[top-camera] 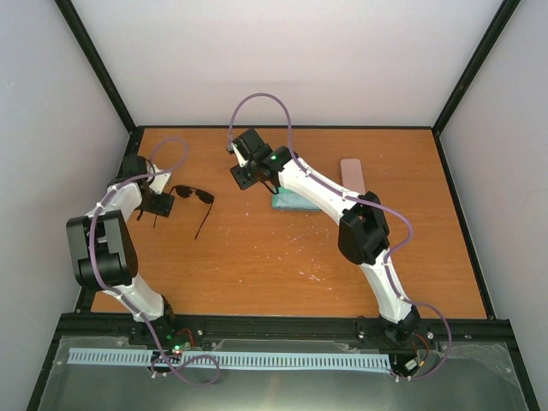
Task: Organize the sunglasses
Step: Pick up the sunglasses from the center of the board.
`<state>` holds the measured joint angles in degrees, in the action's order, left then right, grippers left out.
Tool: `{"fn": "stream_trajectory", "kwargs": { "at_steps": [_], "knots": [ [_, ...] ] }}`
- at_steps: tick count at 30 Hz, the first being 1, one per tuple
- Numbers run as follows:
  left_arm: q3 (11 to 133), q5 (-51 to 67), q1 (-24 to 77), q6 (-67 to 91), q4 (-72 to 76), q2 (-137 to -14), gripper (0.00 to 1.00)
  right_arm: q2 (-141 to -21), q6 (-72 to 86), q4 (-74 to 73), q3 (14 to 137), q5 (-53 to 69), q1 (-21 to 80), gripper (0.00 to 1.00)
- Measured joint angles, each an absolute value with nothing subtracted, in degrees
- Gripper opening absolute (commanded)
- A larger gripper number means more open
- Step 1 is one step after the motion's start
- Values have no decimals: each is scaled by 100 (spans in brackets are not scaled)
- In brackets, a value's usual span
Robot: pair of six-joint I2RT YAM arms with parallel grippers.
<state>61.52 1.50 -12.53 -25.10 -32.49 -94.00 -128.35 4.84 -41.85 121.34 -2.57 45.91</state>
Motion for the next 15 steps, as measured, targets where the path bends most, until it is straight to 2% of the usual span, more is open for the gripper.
{"fn": "stream_trajectory", "kwargs": {
  "at_steps": [5,9,12,15],
  "knots": [
    [6020,-23,-1256,-2589,-3063,-9594,75,-12835,480,-4185,12134,-257,4591,51],
    [5957,-128,-1269,-2644,-2875,-9784,70,-12838,462,-4185,12134,-259,4591,51],
    [5935,-176,-1293,-2692,-2751,-9926,59,-12842,427,-4185,12134,-263,4591,51],
    [5927,-204,-1337,-2759,-2637,-10012,39,-12849,405,-4187,12134,-274,4589,50]
  ]
}}
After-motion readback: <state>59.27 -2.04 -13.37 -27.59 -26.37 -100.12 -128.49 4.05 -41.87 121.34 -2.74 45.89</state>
